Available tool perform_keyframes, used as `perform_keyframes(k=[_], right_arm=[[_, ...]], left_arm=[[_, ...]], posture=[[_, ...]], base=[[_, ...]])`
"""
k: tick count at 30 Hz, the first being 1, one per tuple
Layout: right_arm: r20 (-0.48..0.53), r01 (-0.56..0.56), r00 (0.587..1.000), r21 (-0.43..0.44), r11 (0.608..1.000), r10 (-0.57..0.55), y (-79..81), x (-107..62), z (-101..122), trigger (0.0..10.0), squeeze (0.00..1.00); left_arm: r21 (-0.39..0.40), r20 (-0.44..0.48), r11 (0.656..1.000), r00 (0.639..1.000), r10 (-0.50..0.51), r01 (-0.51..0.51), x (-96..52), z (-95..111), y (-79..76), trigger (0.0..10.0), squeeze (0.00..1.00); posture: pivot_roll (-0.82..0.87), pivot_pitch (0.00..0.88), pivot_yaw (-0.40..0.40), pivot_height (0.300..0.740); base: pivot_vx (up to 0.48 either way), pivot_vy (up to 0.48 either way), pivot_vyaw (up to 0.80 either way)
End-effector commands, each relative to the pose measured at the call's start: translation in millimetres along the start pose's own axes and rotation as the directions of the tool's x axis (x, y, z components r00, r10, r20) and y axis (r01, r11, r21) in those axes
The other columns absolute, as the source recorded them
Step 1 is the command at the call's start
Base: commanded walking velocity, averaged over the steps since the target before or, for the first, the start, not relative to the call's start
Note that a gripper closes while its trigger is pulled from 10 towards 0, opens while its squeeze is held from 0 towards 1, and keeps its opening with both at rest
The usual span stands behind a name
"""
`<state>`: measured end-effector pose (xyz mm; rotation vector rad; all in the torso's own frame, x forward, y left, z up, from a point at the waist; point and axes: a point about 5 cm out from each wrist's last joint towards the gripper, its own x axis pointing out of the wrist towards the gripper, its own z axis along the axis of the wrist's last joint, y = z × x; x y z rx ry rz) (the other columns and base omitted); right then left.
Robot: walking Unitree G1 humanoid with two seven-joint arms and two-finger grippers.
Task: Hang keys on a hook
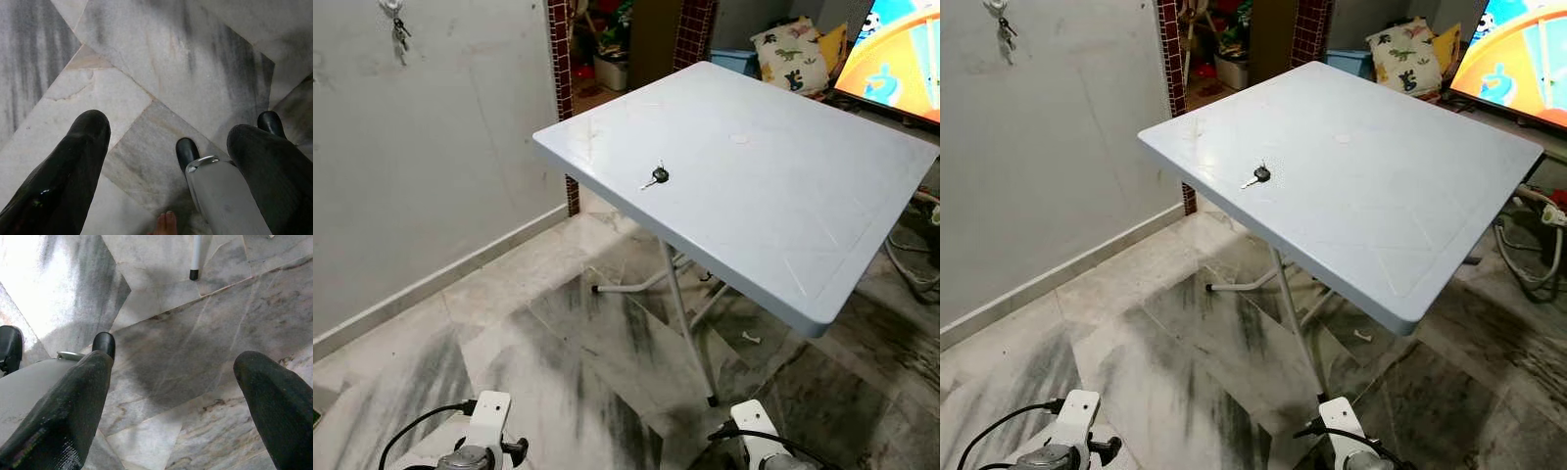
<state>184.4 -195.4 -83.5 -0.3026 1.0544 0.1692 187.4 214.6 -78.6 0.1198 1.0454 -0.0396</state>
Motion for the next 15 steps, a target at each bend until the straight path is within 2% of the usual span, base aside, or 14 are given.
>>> perform_keyframes(k=[1,8,15], right_arm=[[-0.004,0.004,1.0,0.019,1.0,-0.004,-1.4,-0.1,-0.6,10.0,0.0],[0.001,0.004,1.0,0.018,1.0,-0.004,-1.5,-0.1,0.5,10.0,0.0],[0.003,0.0,1.0,0.012,1.0,0.0,-1.3,0.0,1.3,10.0,0.0]], left_arm=[[0.01,-0.011,1.0,1.0,0.001,0.0,-0.3,-1.2,1.8,10.0,0.0],[0.006,-0.01,1.0,1.0,-0.004,0.004,-0.3,-0.6,1.5,10.0,0.0],[0.003,-0.012,1.0,1.0,-0.004,0.004,-0.2,-0.2,1.7,10.0,0.0]], posture=[[0.01,0.01,-0.005,0.74],[0.01,0.009,-0.006,0.74],[0.01,0.008,-0.005,0.74]], base=[[0.0,0.0,-0.79],[0.0,0.0,-0.79],[0.0,0.0,-0.29]])
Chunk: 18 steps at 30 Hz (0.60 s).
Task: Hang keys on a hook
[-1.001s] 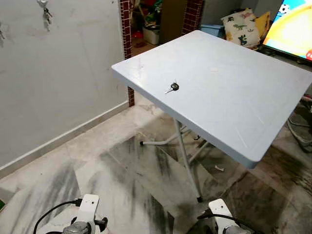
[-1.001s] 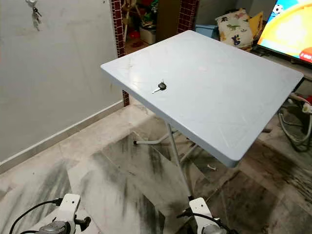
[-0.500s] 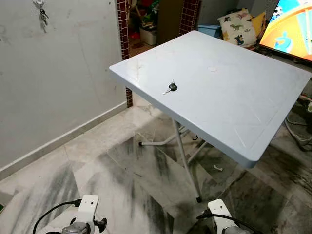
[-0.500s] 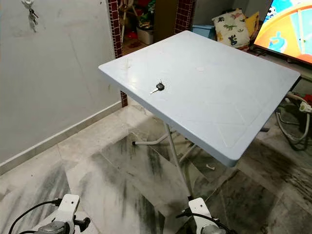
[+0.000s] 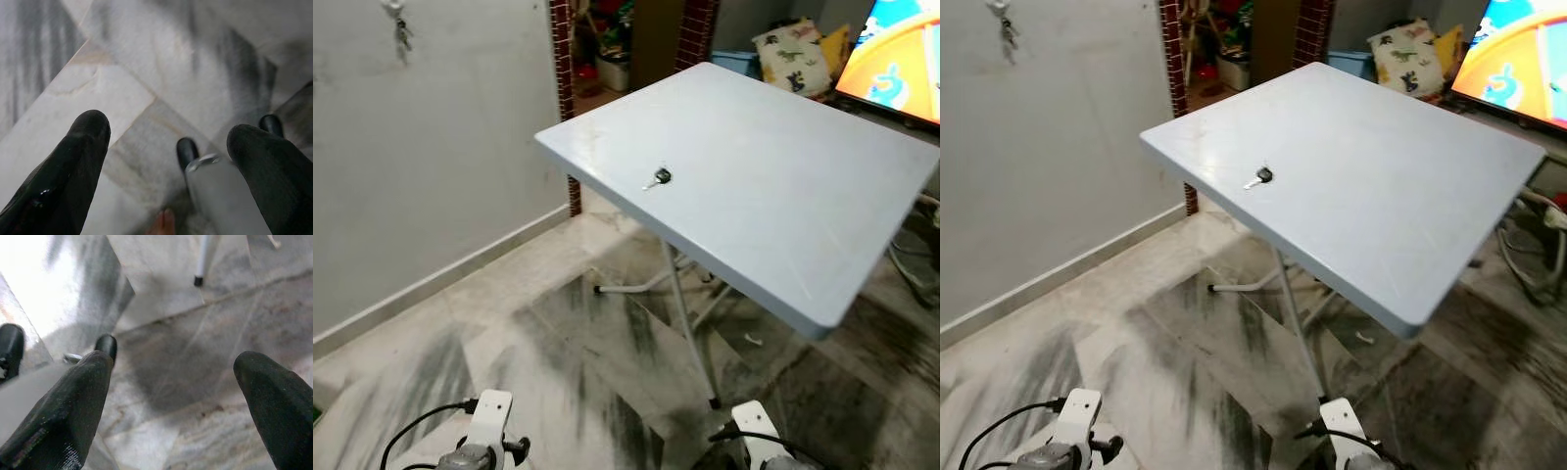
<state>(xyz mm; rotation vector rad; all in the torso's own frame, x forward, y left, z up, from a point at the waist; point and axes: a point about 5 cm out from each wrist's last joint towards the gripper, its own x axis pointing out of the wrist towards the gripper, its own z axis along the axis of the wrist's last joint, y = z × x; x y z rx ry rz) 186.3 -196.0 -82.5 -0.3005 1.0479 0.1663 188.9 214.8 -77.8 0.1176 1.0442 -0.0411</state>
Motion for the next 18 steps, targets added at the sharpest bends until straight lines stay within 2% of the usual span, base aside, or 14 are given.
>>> perform_keyframes(k=[1,16,18], right_arm=[[-0.007,-0.003,1.0,0.015,1.0,0.003,0.1,0.0,-0.9,10.0,0.0],[0.0,-0.001,1.0,0.022,1.0,0.001,0.5,0.0,-0.4,10.0,0.0],[0.014,-0.003,1.0,0.035,0.999,0.003,0.8,0.0,0.4,10.0,0.0]], left_arm=[[0.004,-0.013,1.0,1.0,-0.002,0.002,-0.3,-1.9,1.4,10.0,0.0],[0.006,-0.018,1.0,1.0,0.0,0.0,-0.4,-2.2,2.1,10.0,0.0],[0.012,-0.02,1.0,1.0,0.008,-0.008,-0.4,-2.2,2.6,10.0,0.0]], posture=[[0.01,0.009,-0.005,0.74],[0.01,0.01,-0.004,0.74],[0.01,0.01,-0.004,0.74]], base=[[0.0,0.0,-0.79],[0.0,0.0,-0.79],[0.0,0.0,0.0]])
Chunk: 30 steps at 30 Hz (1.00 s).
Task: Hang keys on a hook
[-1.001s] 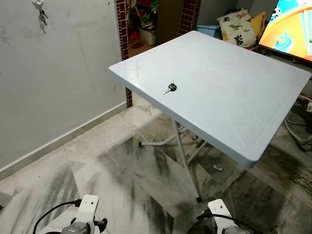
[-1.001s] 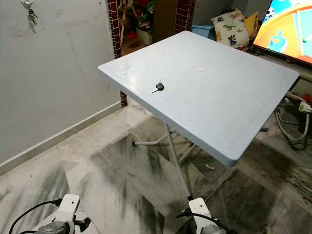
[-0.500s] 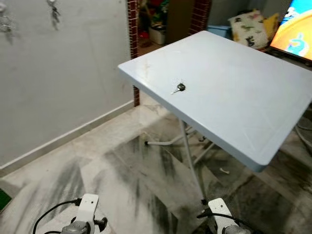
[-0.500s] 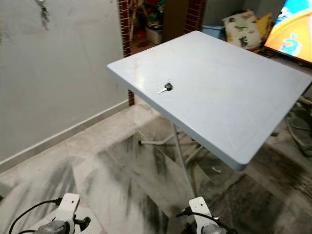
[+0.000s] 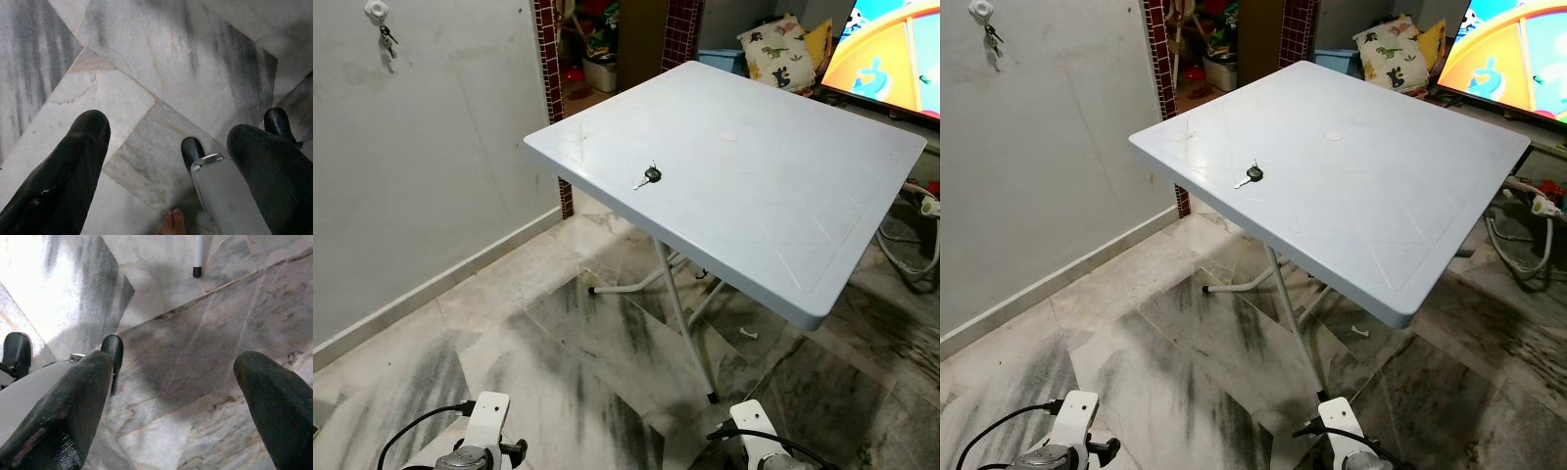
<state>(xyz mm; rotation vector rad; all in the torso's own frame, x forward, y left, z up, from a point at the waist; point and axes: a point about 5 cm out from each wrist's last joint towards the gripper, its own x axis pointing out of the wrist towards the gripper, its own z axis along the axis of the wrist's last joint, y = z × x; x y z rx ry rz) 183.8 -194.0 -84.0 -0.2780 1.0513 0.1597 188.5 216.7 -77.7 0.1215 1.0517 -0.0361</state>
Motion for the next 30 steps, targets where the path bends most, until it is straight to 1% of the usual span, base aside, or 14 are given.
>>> perform_keyframes(k=[1,5,8,11,15,17,21,23,24,25,27,28,29,30], right_arm=[[0.021,0.003,1.0,0.015,1.0,-0.003,-2.1,-0.1,3,10.0,0.0],[0.036,0.008,0.999,0.014,1.0,-0.008,-2.3,-0.2,4,10.0,0.0],[0.058,0.013,0.998,0.033,0.999,-0.015,-2.3,-0.3,5,10.0,0.0],[0.077,0.008,0.997,0.045,0.999,-0.012,-2.1,-0.5,7,10.0,0.0],[0.105,0.01,0.994,0.045,0.999,-0.014,-2.6,-0.8,10,10.0,0.0],[0.114,0.012,0.993,0.036,0.999,-0.016,-3.0,-0.9,11,10.0,0.0],[0.14,0.016,0.99,0.033,0.999,-0.021,-4.0,-1.3,13,10.0,0.0],[0.181,0.042,0.982,0.048,0.998,-0.05,-6.1,-2.2,16,10.0,0.0],[0.181,0.042,0.982,0.048,0.998,-0.05,-6.1,-2.2,16,10.0,0.0],[0.212,0.069,0.974,0.066,0.995,-0.081,-8.0,-3.1,18,10.0,0.0],[0.258,0.093,0.96,0.087,0.992,-0.113,-9.9,-4.6,21,10.0,0.0],[0.272,0.097,0.955,0.086,0.992,-0.117,-10.2,-5.0,23,10.0,0.0],[0.28,0.098,0.953,0.085,0.991,-0.119,-10.3,-5.3,23,10.0,0.0],[0.357,0.114,0.923,0.097,0.989,-0.141,-32.8,-9.5,47,10.0,0.0]], left_arm=[[0.016,-0.013,1.0,1.0,0.007,-0.007,-0.2,-2,1.0,10.0,0.0],[0.019,-0.011,1.0,1.0,0.017,-0.017,-0.2,-1,1.6,10.0,0.0],[0.02,0.006,0.999,0.999,0.042,-0.042,-0.4,0,3.2,10.0,0.0],[0.008,0.029,0.998,0.998,0.063,-0.063,-0.5,1,4.1,10.0,0.0],[-0.042,0.062,0.995,0.993,0.096,-0.093,-0.7,3,4.7,10.0,0.0],[-0.038,0.076,0.993,0.99,0.116,-0.113,-0.9,4,5.5,10.0,0.0],[-0.054,0.127,0.986,0.979,0.162,-0.156,-1.7,8,6.8,10.0,0.0],[-0.088,0.166,0.977,0.964,0.208,-0.195,-2.7,11,8.0,10.0,0.0],[-0.088,0.166,0.977,0.964,0.208,-0.195,-2.7,11,8.0,10.0,0.0],[-0.1,0.192,0.971,0.954,0.232,-0.216,-3.5,13,8.7,10.0,0.0],[-0.108,0.267,0.958,0.921,0.284,-0.265,-7.6,26,23.0,10.0,0.0],[-0.108,0.336,0.952,0.891,0.305,-0.285,-13.5,47,42.8,10.0,0.0],[-0.107,0.383,0.948,0.868,0.316,-0.298,-18.9,62,56.2,10.0,0.0],[-0.095,0.437,0.944,0.839,0.326,-0.317,-24.6,78,65.6,10.0,0.0]], posture=[[0.01,0.01,-0.004,0.74],[0.01,0.009,-0.004,0.74],[0.0,0.009,-0.002,0.74],[0.01,0.013,-0.007,0.74],[0.01,0.012,-0.01,0.74],[0.02,0.011,-0.013,0.74],[0.02,0.009,-0.015,0.74],[0.02,0.01,-0.019,0.74],[0.02,0.01,-0.019,0.74],[0.02,0.01,-0.019,0.74],[0.02,0.01,-0.021,0.74],[0.02,0.01,-0.021,0.74],[0.02,0.01,-0.021,0.74],[0.02,0.008,-0.02,0.74]], base=[[0.0,0.0,0.0],[0.0,0.0,0.0],[0.0,0.0,0.0],[0.0,0.0,0.0],[0.0,0.0,0.0],[0.0,0.0,0.0],[0.0,0.0,0.0],[0.0,0.0,0.0],[0.0,0.0,0.0],[0.0,0.0,0.0],[0.0,0.0,0.0],[0.0,0.0,0.0],[0.0,0.0,0.0],[0.0,0.0,0.0]])
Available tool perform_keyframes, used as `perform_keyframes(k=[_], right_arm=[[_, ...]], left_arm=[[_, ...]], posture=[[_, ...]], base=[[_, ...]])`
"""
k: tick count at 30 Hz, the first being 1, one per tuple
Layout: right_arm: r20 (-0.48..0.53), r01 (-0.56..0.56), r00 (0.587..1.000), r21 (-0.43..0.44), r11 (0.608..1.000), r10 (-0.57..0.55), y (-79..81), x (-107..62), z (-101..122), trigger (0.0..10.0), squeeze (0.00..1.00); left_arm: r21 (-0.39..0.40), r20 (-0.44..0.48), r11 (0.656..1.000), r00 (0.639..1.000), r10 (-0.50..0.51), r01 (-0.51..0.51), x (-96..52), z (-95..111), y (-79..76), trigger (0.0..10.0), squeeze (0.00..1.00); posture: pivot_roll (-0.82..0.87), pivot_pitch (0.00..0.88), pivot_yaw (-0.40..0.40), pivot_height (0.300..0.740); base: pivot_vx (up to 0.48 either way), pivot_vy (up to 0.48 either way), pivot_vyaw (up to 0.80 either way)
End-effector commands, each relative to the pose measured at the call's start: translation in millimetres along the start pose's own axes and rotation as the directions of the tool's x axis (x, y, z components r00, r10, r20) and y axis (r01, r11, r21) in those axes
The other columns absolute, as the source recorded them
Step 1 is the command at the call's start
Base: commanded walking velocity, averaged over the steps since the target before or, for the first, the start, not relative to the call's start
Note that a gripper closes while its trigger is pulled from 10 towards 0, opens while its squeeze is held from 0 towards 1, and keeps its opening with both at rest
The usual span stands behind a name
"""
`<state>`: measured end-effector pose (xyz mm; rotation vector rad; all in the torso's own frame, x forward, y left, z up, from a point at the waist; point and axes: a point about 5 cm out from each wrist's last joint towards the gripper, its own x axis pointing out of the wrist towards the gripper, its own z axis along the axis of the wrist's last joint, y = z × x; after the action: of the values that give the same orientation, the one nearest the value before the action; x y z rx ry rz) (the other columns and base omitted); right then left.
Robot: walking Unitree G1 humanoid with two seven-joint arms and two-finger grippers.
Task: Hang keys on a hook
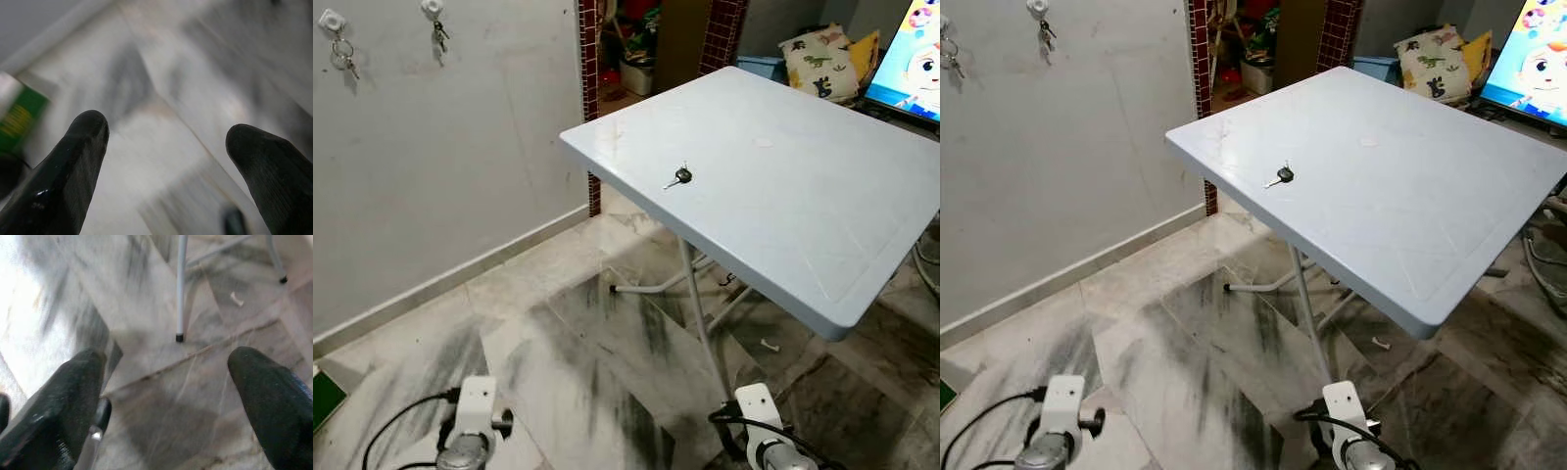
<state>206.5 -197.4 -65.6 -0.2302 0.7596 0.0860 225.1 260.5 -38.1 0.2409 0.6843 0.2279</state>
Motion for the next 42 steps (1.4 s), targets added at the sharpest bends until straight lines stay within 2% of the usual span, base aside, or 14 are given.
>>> perform_keyframes(k=[1,2,6,7,12,15,20,24,25,26,31,35,39,42], right_arm=[[0.177,0.061,0.982,0.006,0.998,-0.061,-40.9,5.3,50,10.0,0.0],[0.344,0.077,0.936,-0.009,0.997,-0.069,-70.4,2.0,100,10.0,0.0],[0.45,0.082,0.891,-0.03,0.996,-0.06,-77.0,-4.1,127,10.0,0.0],[0.508,0.067,0.86,-0.026,0.997,-0.045,-74.2,-8.6,138,10.0,0.0],[0.596,0.006,0.803,-0.024,1.0,0.01,-60.2,-18.6,157,10.0,0.0],[0.631,-0.042,0.774,-0.03,0.999,0.051,-50.6,-25.3,168,10.0,0.0],[0.635,-0.078,0.769,-0.027,0.997,0.077,-42.9,-28.5,175,10.0,0.0],[0.649,-0.123,0.751,-0.041,0.992,0.12,-35.4,-37.4,187,10.0,0.0],[0.649,-0.123,0.751,-0.041,0.992,0.12,-35.4,-37.4,187,10.0,0.0],[0.654,-0.136,0.744,-0.049,0.989,0.135,-31.6,-41.4,190,10.0,0.0],[0.674,-0.16,0.723,-0.053,0.986,0.154,-19.2,-54.4,192,10.0,0.0],[0.708,-0.17,0.695,-0.009,0.985,0.127,-4.9,-69.6,201,10.0,0.0],[0.731,-0.182,0.676,0.041,0.982,0.095,4.3,-80.1,208,10.0,0.0],[0.731,-0.235,0.673,0.068,0.97,0.112,15.4,-83.5,209,10.0,0.0]], left_arm=[[0.006,0.173,0.999,0.984,0.045,-0.047,7.6,45,20.1,10.0,0.0],[0.028,0.276,0.997,0.959,0.06,-0.071,6.4,65,20.4,10.0,0.0],[0.031,0.368,0.996,0.927,0.066,-0.084,2.6,83,19.4,10.0,0.0],[0.011,0.419,0.998,0.906,0.057,-0.068,-2.0,92,18.6,10.0,0.0],[0.038,0.498,0.999,0.867,-0.002,-0.02,-14.8,102,11.5,10.0,0.0],[0.057,0.5,0.998,0.865,-0.048,0.022,-20.6,101,1.2,10.0,0.0],[0.048,0.518,0.997,0.852,-0.082,0.066,-25.5,107,-8.9,10.0,0.0],[0.053,0.583,0.991,0.801,-0.132,0.125,-38.1,127,-16.8,10.0,0.0],[0.053,0.583,0.991,0.801,-0.132,0.125,-38.1,127,-16.8,10.0,0.0],[0.062,0.616,0.985,0.77,-0.163,0.159,-45.3,135,-22.3,10.0,0.0],[0.096,0.684,0.969,0.692,-0.232,0.23,-64.9,153,-37.2,10.0,0.0],[0.116,0.727,0.956,0.633,-0.266,0.269,-81.1,170,-50.6,10.0,0.0],[0.122,0.746,0.952,0.606,-0.276,0.282,-87.6,176,-57.8,10.0,0.0],[0.121,0.74,0.949,0.612,-0.281,0.29,-88.0,176,-62.7,10.0,0.0]], posture=[[0.02,0.007,-0.019,0.74],[0.01,0.006,-0.018,0.74],[0.01,0.006,-0.016,0.74],[0.01,0.007,-0.018,0.74],[0.01,0.005,-0.014,0.74],[0.01,0.0,-0.014,0.74],[0.01,0.0,-0.02,0.74],[0.01,0.0,-0.03,0.74],[0.01,0.0,-0.03,0.74],[0.02,0.0,-0.032,0.74],[0.02,0.0,-0.031,0.74],[0.01,0.0,-0.028,0.74],[0.0,0.0,-0.028,0.74],[-0.01,0.0,-0.026,0.74]], base=[[0.0,0.0,0.0],[0.0,0.0,0.0],[0.0,0.0,0.0],[0.0,0.0,0.0],[0.0,0.0,0.0],[0.0,0.0,0.0],[0.0,0.0,0.0],[0.0,0.0,0.0],[0.0,0.0,0.0],[0.0,0.0,0.0],[0.0,0.0,0.0],[0.0,0.0,0.0],[0.0,0.0,0.0],[0.0,0.0,0.0]])
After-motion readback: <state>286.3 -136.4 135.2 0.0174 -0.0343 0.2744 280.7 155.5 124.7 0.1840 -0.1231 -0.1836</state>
